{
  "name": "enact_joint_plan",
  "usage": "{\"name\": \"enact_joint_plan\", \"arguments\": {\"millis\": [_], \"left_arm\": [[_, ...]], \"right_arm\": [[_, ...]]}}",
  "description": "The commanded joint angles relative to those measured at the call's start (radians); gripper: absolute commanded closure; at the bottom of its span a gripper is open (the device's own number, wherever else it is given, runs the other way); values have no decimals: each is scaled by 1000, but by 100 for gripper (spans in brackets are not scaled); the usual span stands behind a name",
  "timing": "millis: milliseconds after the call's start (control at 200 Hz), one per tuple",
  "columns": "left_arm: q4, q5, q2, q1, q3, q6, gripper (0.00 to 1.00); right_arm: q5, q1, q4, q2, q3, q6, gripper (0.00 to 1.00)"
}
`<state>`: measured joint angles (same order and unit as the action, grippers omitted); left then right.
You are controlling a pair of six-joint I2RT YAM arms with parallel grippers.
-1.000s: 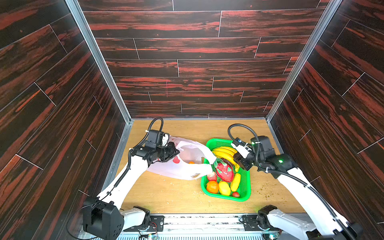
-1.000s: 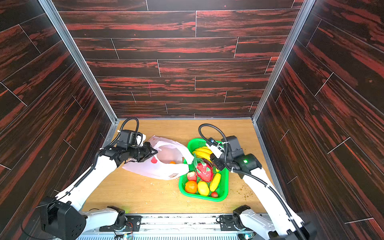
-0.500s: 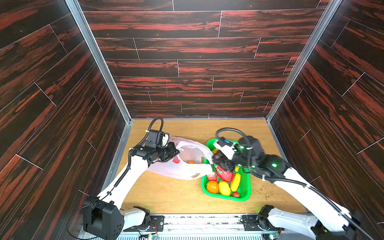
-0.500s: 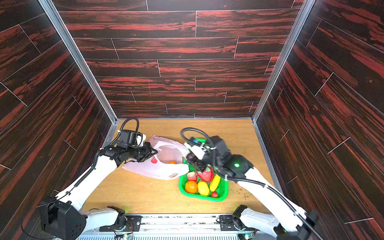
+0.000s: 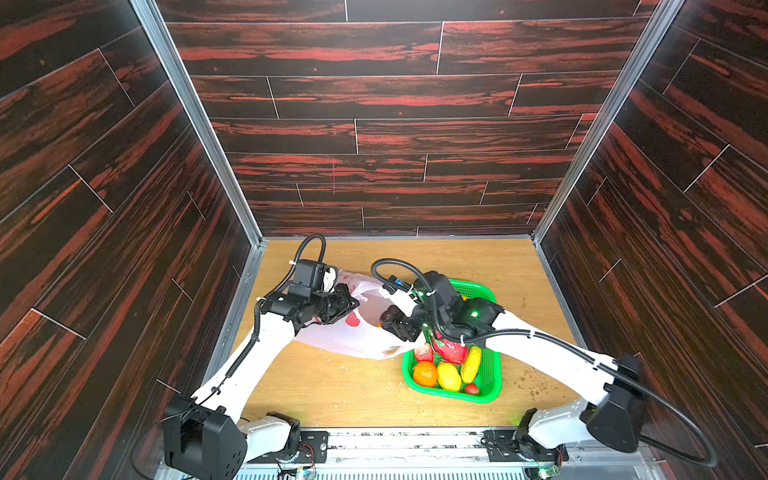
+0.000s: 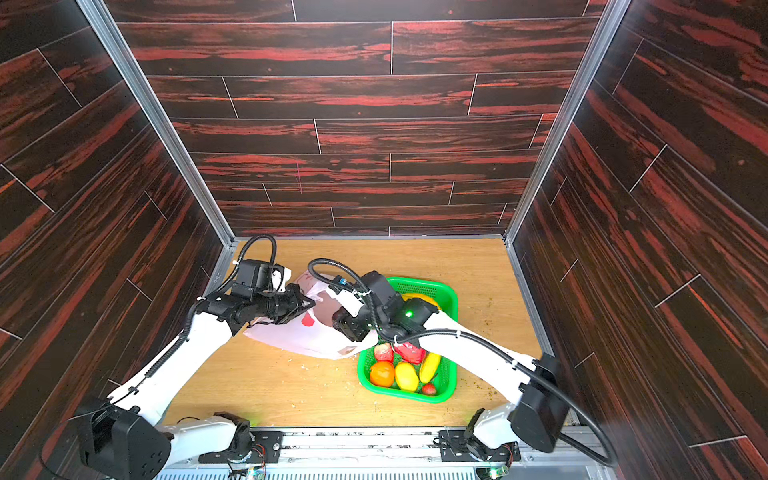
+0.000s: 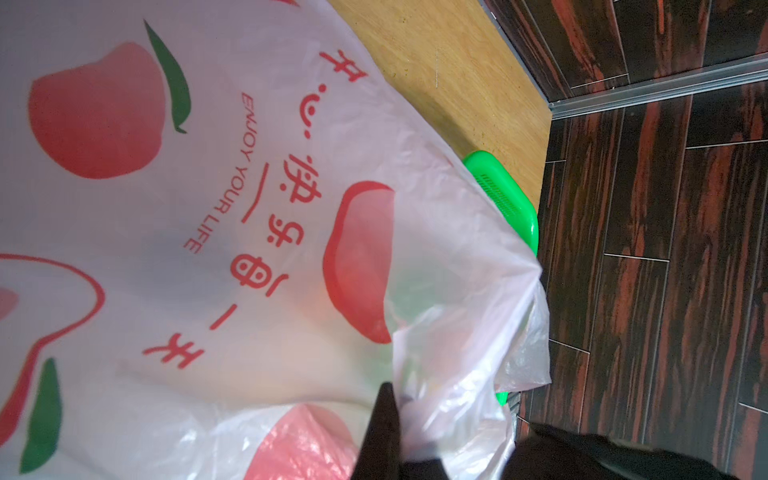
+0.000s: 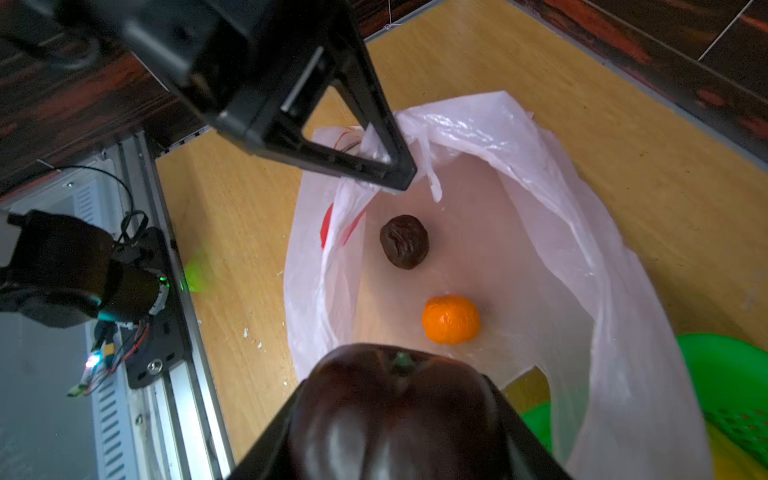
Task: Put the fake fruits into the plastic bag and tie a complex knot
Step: 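Lift the dark plum and carry it over the bag opening, then lower the plum into the bag and open the right gripper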
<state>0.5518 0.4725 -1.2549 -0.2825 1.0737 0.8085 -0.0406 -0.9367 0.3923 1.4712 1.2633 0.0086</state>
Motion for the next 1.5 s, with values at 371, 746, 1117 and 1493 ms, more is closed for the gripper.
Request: {"name": "enact_joint_plan", "arguments": {"millis": [371,746,1117,1493], "left_arm": [[-3,18,40,0,-24,-2,100],[-23,35,50,0,-33,15,100],[-24,28,44,4,-44,10,100],[-28,26,39,9,-46,6,100]], "right_arm": [[68,-5,-173,170,42,86,60],[123,-6,-296,270,67,131,60],[160,-4,-406,308,26,138,60],[153,15,-502,345,-2,165,59]]}}
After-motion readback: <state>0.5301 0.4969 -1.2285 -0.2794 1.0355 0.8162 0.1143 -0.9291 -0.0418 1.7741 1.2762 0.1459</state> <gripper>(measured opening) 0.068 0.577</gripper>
